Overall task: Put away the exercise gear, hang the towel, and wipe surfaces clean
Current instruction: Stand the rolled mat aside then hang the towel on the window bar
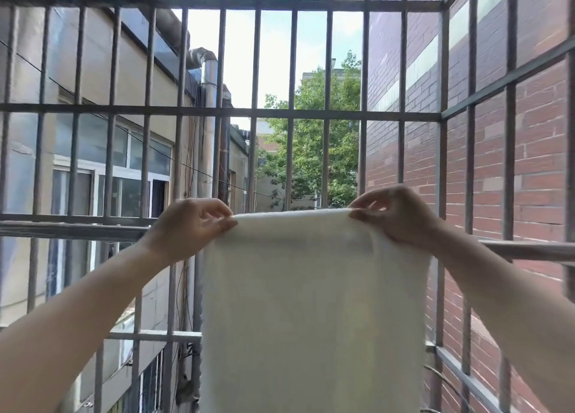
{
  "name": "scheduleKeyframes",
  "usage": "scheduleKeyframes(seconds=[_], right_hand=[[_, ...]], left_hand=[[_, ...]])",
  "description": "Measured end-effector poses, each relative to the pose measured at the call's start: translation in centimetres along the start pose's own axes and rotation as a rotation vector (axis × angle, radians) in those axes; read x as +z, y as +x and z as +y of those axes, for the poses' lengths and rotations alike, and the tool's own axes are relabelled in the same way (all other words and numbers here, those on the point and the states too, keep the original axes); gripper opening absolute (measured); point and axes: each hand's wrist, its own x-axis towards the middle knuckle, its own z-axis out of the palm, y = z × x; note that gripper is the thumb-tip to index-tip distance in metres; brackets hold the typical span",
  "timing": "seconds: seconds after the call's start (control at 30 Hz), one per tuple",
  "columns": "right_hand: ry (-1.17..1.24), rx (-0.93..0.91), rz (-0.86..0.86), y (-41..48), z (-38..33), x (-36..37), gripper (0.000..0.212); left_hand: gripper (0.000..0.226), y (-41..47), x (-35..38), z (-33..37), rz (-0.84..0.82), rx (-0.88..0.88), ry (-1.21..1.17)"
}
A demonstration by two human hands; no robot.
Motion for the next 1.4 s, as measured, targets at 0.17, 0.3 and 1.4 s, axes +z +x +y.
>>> scheduleKeyframes(seconds=[0.17,0.3,1.4], right_hand=[[-0.005,-0.11,-0.052,-0.8,-0.6,-0.3,0.013],[-0.057,-0.149,-0.048,-2.7,-0.4,-1.5,0.027],[-0.296,-0.27,-0.067,-2.6,-6.6,6.2,0.035]], left_hand=[[0.018,0.3,2.3,2.3,-0.123,0.053,-0.014],[0.03,0.7,5.4,5.9,-0.177,0.104,0.131],[0.017,-2.9,0.0,0.4,0.051,-0.065,0.142]])
